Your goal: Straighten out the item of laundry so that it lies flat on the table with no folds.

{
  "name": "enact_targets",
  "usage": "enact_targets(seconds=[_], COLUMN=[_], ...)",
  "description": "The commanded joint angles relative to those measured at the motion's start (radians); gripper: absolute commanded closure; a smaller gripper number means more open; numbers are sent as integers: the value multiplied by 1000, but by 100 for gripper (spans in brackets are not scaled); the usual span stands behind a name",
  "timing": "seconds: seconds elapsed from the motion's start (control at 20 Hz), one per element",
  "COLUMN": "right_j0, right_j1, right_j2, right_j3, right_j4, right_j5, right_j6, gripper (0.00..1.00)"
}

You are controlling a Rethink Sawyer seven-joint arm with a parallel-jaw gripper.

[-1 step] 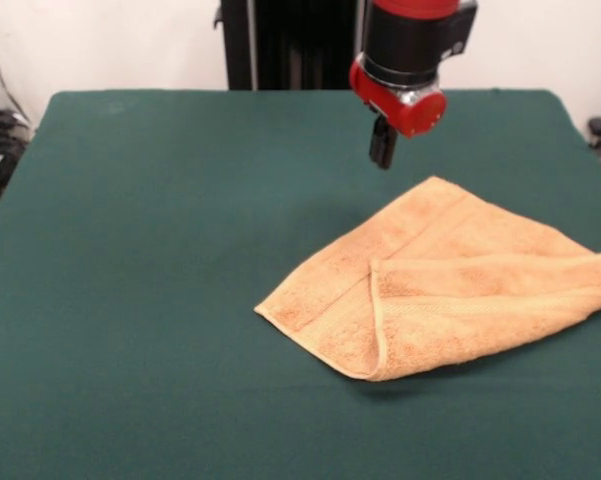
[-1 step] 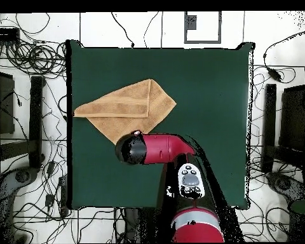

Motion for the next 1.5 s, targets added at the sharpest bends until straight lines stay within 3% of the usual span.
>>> enact_targets(seconds=[0.05,0.25,0.9,1.5], right_j0=[7,-1,-32,51], right_j1=[61,62,130,223], right_j2=[50,30,19,-31], right_j3=[-143,-234,-372,-458], right_j4=[77,87,115,154], right_j5=[113,217,242,209], right_j6=[43,36,64,152], gripper=[100,100,100,100])
